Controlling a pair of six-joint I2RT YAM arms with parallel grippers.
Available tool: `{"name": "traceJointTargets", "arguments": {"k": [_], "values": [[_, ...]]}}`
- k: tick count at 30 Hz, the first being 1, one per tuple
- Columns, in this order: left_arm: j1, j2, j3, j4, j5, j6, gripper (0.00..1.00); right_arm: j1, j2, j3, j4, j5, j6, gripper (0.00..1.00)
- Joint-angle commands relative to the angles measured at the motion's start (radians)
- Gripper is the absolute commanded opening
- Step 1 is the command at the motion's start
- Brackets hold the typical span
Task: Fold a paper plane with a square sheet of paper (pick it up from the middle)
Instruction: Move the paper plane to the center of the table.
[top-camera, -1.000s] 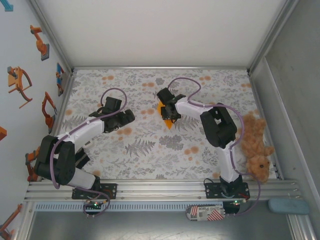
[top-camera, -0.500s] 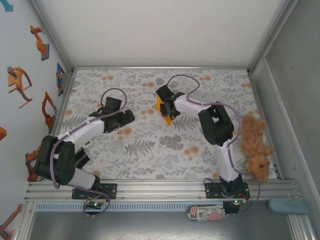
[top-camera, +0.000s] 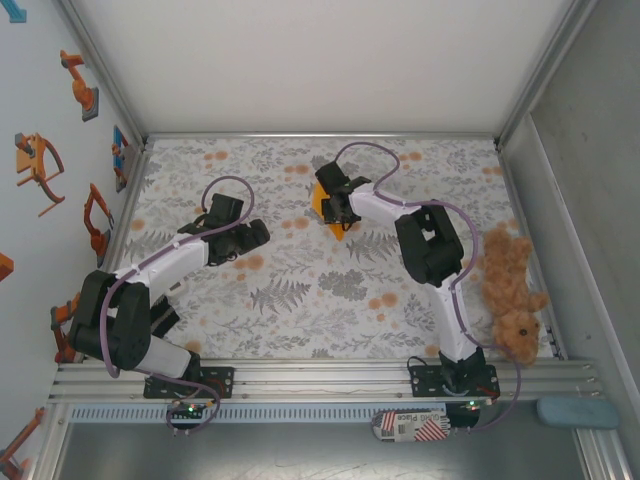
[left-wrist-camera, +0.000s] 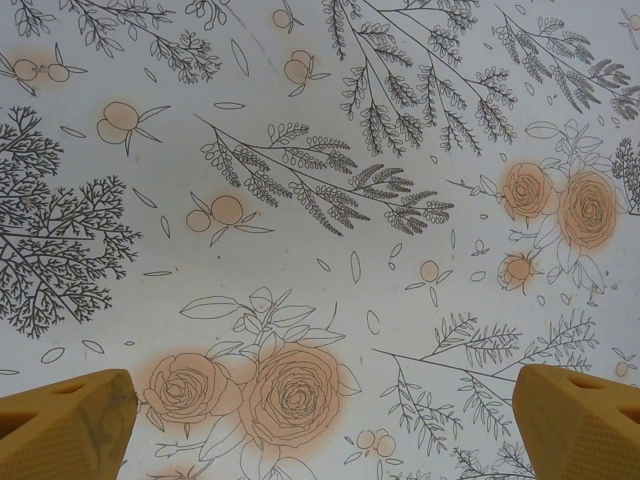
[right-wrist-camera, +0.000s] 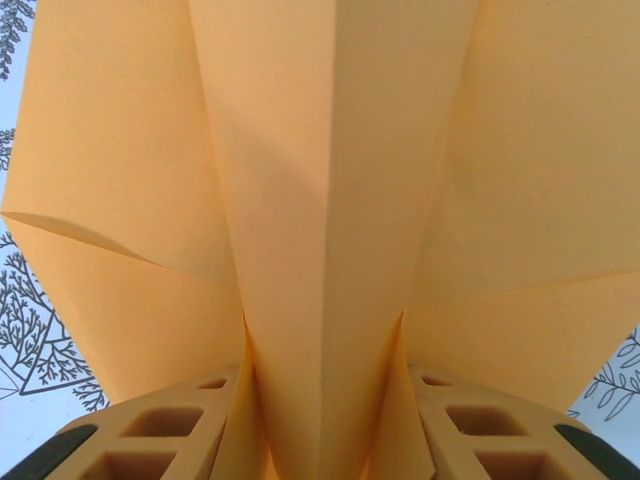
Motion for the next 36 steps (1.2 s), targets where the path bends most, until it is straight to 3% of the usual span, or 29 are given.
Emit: {"name": "traceJointTargets", "arguments": {"k": [1,14,36], "values": [[0.002,0.010,0.011,-0.021,0.004,0.014,0.96,-0.009,0.065,-0.009,-0.060,-0.014,0.002,0.39],[0.002,0.018,0.016,-0.019,0.016,0.012,0.96,-0.008,0.054,-0.015,-0.057,-0.006,-0.002,0.43],[0.003,-0.052,0.056,-0.065,-0.017,0.028,0.96,-0.011,-0.210,-0.016,-0.075,-0.022,-0.010,0.46]]}}
